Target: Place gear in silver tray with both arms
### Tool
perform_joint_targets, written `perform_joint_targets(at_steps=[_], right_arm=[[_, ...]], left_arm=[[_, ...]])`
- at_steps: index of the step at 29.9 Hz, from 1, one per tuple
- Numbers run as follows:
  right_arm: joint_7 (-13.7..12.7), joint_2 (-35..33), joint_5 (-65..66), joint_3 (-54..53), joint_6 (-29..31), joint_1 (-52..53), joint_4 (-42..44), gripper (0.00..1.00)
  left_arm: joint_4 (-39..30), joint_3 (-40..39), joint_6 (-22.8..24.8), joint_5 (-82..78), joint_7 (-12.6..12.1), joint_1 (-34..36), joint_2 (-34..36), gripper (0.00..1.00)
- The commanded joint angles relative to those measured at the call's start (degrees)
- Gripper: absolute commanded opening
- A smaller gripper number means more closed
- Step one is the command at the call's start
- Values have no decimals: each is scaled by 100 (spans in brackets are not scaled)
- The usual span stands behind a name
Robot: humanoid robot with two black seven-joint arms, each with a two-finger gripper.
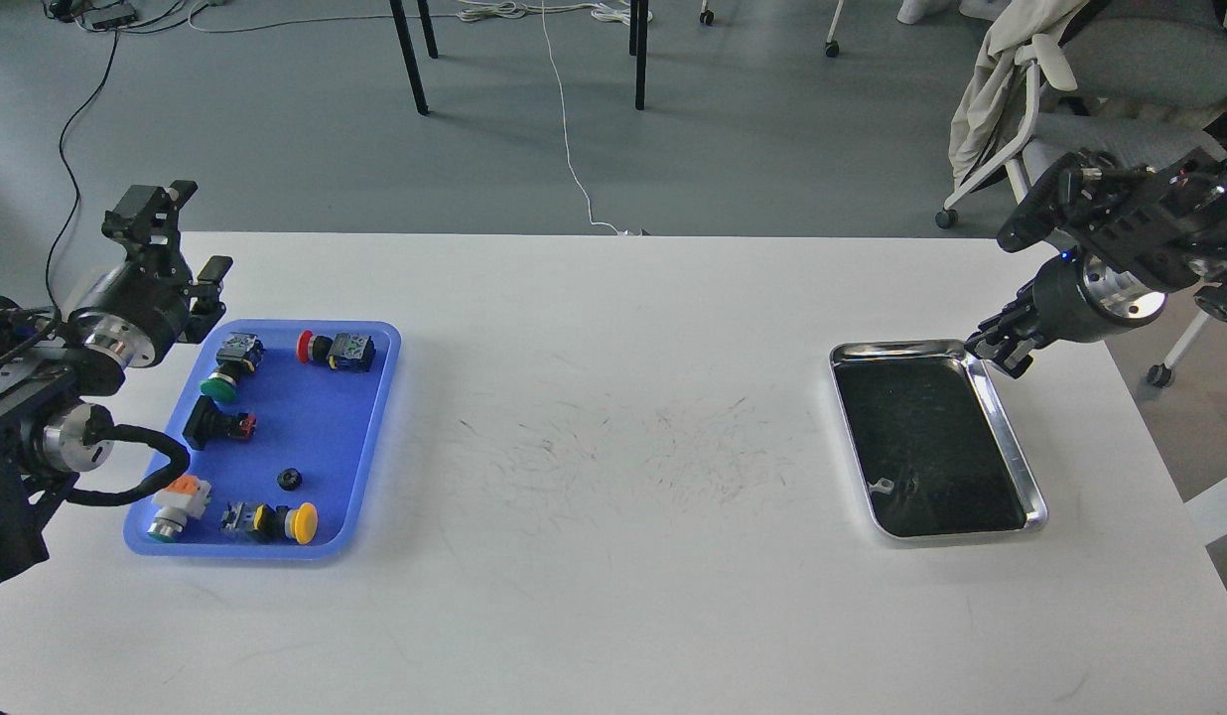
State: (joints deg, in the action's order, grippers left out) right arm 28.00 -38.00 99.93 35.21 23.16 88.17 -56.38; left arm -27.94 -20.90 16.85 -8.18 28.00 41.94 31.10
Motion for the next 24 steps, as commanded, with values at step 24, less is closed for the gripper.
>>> perform_joint_targets(at_steps=[24], right_arm=[[0, 1285, 0, -23, -215, -836, 1365, 1]], left_arm=[[-9, -441, 161, 19, 0, -2, 256, 98]])
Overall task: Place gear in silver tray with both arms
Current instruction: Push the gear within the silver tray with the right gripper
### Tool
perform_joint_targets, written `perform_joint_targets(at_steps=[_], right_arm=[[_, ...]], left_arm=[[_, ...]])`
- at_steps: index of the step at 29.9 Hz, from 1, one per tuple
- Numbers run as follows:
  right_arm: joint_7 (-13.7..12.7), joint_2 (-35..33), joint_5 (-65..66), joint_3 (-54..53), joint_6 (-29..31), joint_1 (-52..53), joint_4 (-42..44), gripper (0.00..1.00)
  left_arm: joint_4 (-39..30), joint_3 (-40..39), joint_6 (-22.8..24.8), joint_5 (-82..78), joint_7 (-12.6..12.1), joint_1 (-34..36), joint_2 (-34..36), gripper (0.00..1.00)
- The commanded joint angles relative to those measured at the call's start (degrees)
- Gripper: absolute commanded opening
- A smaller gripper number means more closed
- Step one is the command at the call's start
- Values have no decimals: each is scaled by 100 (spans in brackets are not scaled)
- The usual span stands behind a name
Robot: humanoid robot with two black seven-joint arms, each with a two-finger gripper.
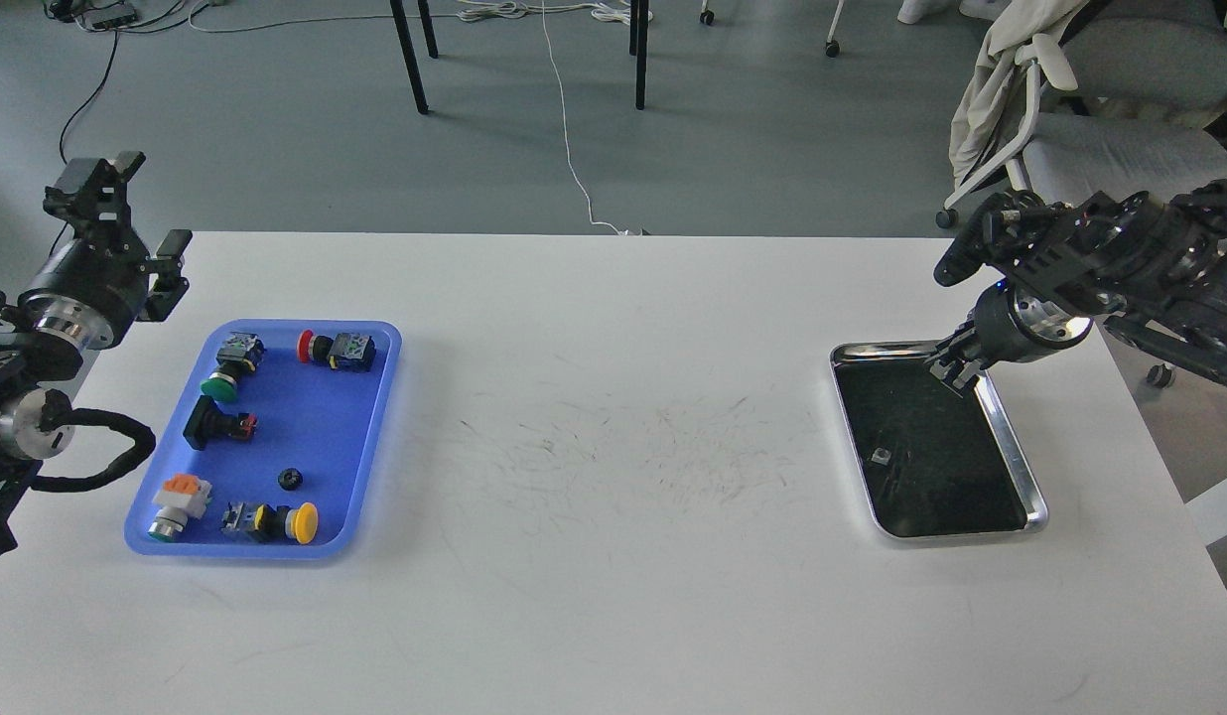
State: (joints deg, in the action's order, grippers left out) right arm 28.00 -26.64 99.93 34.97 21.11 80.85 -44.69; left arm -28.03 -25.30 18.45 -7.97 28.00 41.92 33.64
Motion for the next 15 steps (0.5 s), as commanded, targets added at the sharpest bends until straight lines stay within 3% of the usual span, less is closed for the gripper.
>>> perform_joint_targets(at_steps=[1, 15], right_arm=[[0, 202, 0, 1, -10, -139, 258, 1], [0, 431, -9, -8, -125, -456, 601, 1]], left_arm=[[-1, -1, 0, -3, 0, 0, 2, 98], [-1, -1, 36, 6, 0, -17, 2, 98]])
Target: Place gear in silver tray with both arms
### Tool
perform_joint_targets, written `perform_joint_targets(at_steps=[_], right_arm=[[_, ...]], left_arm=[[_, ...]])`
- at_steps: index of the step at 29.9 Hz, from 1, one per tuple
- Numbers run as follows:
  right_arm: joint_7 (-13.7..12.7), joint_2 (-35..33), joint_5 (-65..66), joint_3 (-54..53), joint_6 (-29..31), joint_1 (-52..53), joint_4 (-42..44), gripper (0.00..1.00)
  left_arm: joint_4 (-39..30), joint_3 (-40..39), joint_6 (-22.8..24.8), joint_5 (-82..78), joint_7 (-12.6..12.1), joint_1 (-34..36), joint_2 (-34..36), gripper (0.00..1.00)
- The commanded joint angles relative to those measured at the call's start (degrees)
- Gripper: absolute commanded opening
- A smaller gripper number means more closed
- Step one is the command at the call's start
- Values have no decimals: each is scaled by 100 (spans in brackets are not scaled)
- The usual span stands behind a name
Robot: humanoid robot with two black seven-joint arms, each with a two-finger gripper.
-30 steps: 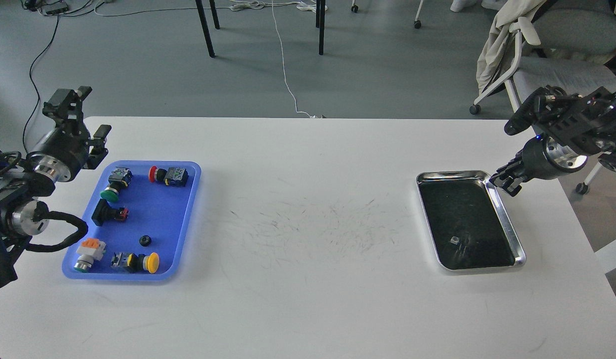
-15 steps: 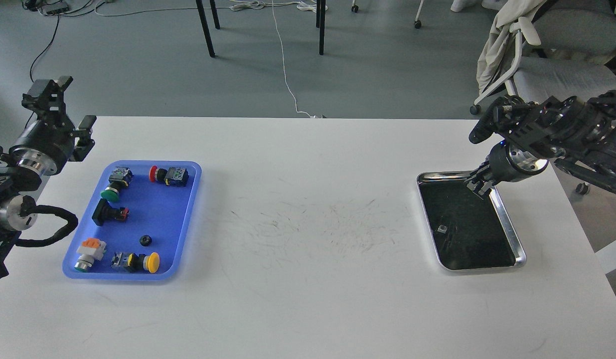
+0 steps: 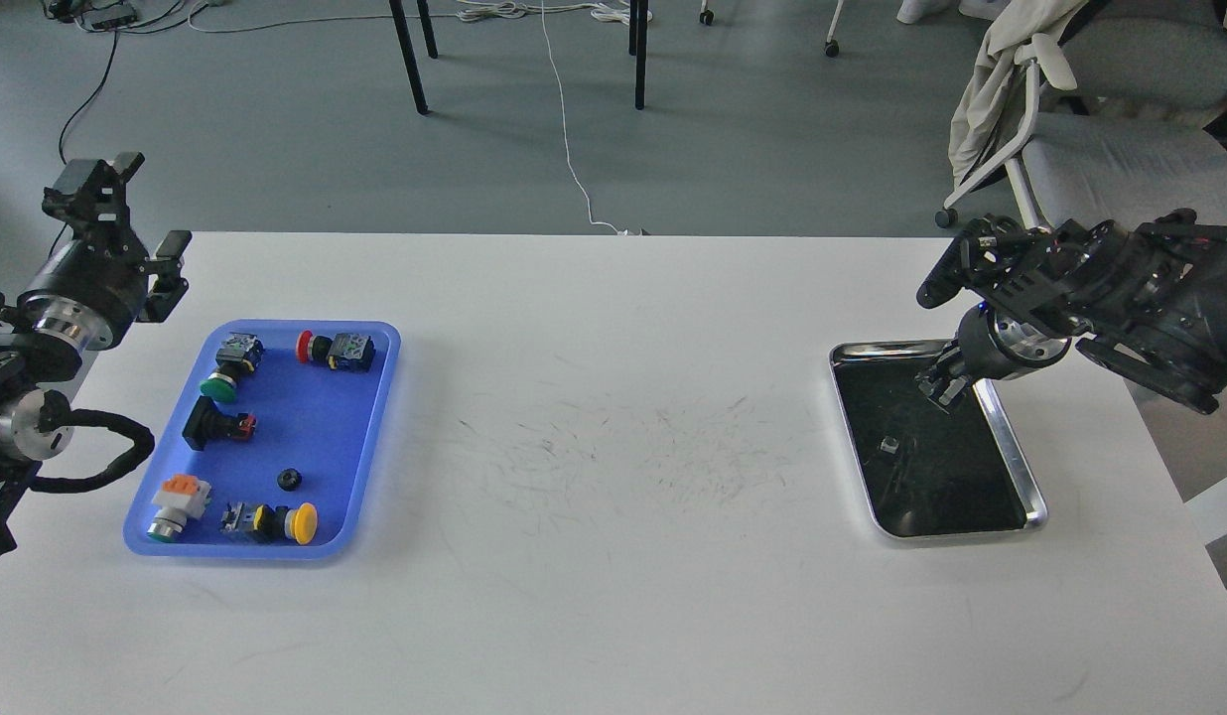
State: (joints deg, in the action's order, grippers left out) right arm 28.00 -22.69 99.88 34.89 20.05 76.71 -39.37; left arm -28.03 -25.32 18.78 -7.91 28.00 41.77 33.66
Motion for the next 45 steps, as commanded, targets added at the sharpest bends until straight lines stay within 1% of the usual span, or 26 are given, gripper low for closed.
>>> perform_joint_targets(at_steps=[1, 11, 15, 18, 20, 22, 24, 25, 26, 31, 34, 38, 42, 45], right_arm=[[0, 54, -4, 0, -36, -68, 122, 1], [0, 239, -13, -9, -71, -174, 219, 1], [0, 239, -13, -9, -71, -182, 210, 4], [0, 239, -13, -18, -80, -174, 219, 8], [0, 239, -21, -18, -80, -165, 219, 16], [0, 239, -39, -26, -80, -156, 219, 20], [0, 230, -65, -35, -80, -147, 219, 23], [0, 230, -74, -35, -89, -147, 210, 26], [0, 230, -74, -35, -89, -139, 210, 28], [0, 212, -92, -44, -80, -139, 210, 35], [0, 204, -92, -44, -80, -121, 210, 36], [0, 195, -100, -140, -80, -112, 210, 40], [0, 169, -197, -596, -63, -103, 210, 48], [0, 107, -302, -870, -45, -103, 149, 51]], left_arm=[[0, 0, 3, 0, 0, -2, 0, 98], [0, 0, 12, 0, 0, -28, 123, 98], [0, 0, 3, 0, 0, -54, 123, 98], [0, 0, 3, 0, 0, -63, 123, 98], [0, -8, 3, 0, 0, -63, 114, 98], [0, -8, -6, 0, 0, -63, 106, 98], [0, -17, -6, 0, 0, -63, 106, 98], [0, -17, -6, 0, 0, -63, 106, 98], [0, -17, -6, 0, 0, -63, 106, 98], [0, -17, -6, 0, 0, -63, 114, 98], [0, -17, -6, 0, 0, -63, 114, 98], [8, -17, -6, 9, 0, -72, 114, 98], [0, -17, 3, 113, 0, -72, 123, 98], [0, -8, 108, 211, 0, -72, 184, 98]])
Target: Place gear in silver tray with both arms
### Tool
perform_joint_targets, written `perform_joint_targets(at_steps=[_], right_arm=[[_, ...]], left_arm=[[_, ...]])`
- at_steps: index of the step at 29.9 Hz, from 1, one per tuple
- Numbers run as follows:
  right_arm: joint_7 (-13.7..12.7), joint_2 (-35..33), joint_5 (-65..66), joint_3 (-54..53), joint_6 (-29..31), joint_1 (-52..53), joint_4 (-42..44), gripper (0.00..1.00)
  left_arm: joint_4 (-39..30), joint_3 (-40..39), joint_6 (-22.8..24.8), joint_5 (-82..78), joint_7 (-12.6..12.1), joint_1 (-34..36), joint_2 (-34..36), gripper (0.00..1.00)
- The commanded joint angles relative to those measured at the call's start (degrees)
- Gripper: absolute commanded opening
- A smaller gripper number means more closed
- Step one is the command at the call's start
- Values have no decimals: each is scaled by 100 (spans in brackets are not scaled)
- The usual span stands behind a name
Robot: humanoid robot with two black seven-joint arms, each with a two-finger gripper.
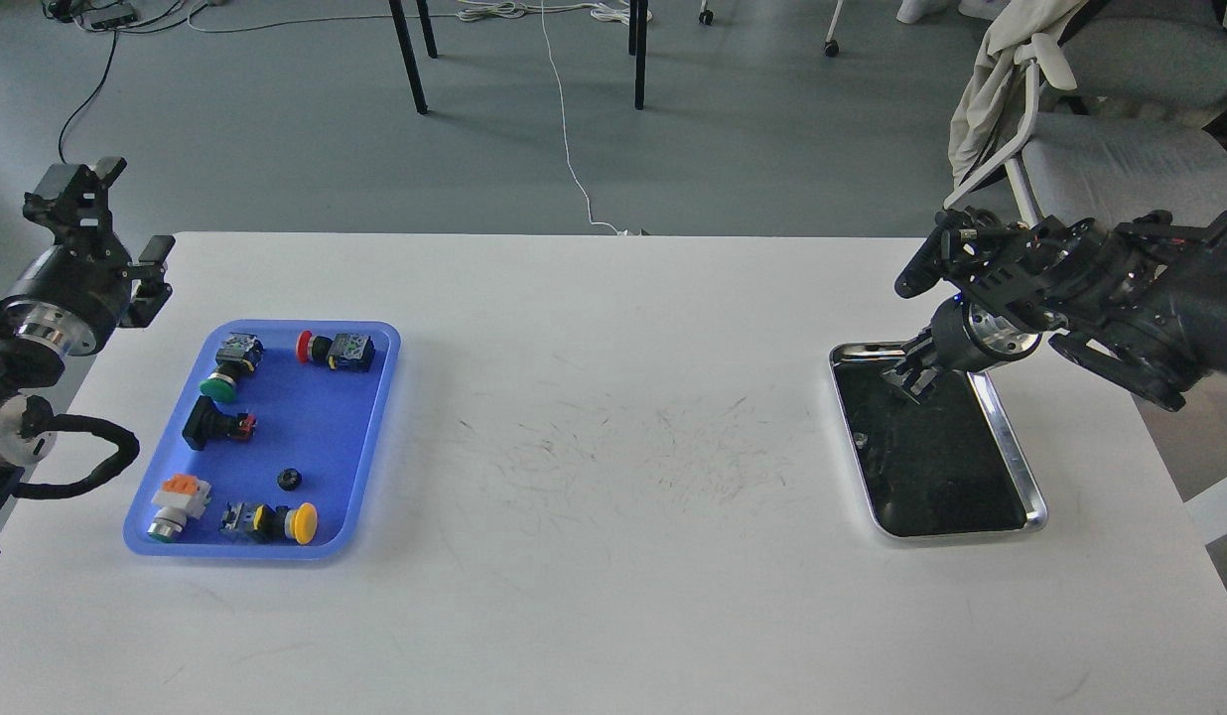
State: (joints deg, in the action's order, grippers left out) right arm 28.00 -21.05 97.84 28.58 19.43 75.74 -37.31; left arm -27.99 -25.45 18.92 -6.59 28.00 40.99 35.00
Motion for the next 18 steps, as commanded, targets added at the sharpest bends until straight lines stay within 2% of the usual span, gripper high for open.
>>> perform_joint_targets(at_steps=[1, 4, 12, 18], right_arm=[[0, -136, -159, -283, 17, 19, -66, 52], [0, -294, -510, -467, 17, 90, -66, 61], [0, -628, -1644, -836, 17, 187, -31, 68], [0, -1015, -2487, -1390, 26, 178, 4, 77]], left_arm=[[-13, 5, 172, 79, 0, -3, 77, 98], [-40, 5, 269, 79, 0, -4, 139, 98], [-31, 23, 770, 79, 0, -109, 236, 98], [-84, 23, 876, 88, 0, -162, 323, 98]])
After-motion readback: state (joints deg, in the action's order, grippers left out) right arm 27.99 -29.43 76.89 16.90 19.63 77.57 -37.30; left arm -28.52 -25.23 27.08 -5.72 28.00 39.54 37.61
